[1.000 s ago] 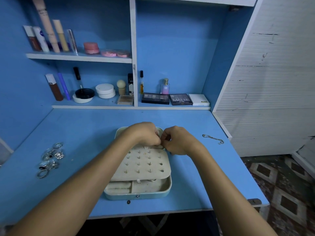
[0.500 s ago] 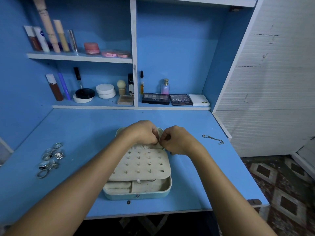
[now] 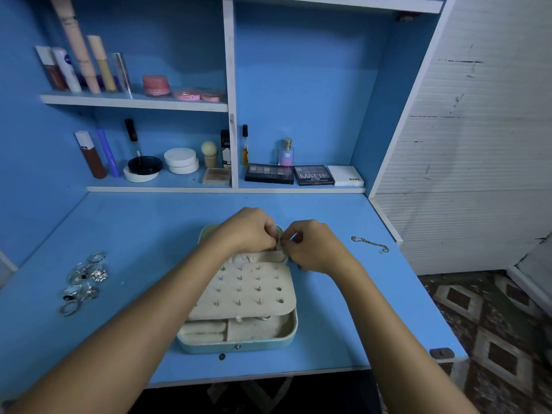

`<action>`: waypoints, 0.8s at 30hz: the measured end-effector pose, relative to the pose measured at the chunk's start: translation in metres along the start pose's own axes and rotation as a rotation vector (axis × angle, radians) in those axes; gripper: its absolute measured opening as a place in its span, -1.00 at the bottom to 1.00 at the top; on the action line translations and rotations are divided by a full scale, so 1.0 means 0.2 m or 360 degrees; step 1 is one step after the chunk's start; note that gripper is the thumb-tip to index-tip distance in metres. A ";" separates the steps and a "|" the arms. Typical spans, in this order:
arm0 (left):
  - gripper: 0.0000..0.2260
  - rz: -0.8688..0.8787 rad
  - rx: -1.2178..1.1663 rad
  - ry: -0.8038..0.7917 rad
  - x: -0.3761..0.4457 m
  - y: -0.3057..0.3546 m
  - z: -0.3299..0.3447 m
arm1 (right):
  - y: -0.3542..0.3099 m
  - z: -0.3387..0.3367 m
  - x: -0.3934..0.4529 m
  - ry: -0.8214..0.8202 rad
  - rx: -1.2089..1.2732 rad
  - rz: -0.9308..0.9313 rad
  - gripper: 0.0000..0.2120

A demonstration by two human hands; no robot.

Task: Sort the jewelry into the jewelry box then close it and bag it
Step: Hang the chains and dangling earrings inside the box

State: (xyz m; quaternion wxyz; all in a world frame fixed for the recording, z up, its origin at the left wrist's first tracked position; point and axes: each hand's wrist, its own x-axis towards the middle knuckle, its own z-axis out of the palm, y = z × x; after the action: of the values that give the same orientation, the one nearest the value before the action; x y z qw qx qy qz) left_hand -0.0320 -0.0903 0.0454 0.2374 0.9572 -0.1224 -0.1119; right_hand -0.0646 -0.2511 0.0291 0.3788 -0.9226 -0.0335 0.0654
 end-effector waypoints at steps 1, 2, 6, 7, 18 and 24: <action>-0.90 0.0018 -0.0040 0.0054 0.01 0.01 0.00 | 0.01 -0.01 0.00 0.0050 0.0002 -0.0018 -0.87; -0.89 0.0041 -0.0075 0.0102 0.01 0.02 0.00 | 0.02 -0.03 -0.01 0.0113 -0.0009 -0.0031 -0.86; -0.89 0.0160 -0.0163 0.0199 0.05 0.11 0.01 | 0.09 -0.14 -0.01 0.0337 -0.0024 -0.0006 -0.86; -0.90 0.0190 -0.0168 0.0209 0.06 0.14 0.02 | 0.11 -0.17 0.00 0.0371 -0.0031 0.0010 -0.87; -0.92 0.0341 -0.0009 0.0042 0.29 0.40 0.18 | 0.43 -0.42 0.02 0.0651 -0.0328 0.0223 -0.84; -0.89 0.0391 0.0118 -0.0031 0.42 0.51 0.27 | 0.54 -0.46 0.01 0.0640 -0.0451 0.0328 -0.81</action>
State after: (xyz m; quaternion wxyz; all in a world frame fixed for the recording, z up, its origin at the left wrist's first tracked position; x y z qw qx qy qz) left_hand 0.0141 -0.2256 0.0353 0.2125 0.9420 -0.2451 -0.0867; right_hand -0.0478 -0.3911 0.0184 0.2362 -0.9594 0.1276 -0.0862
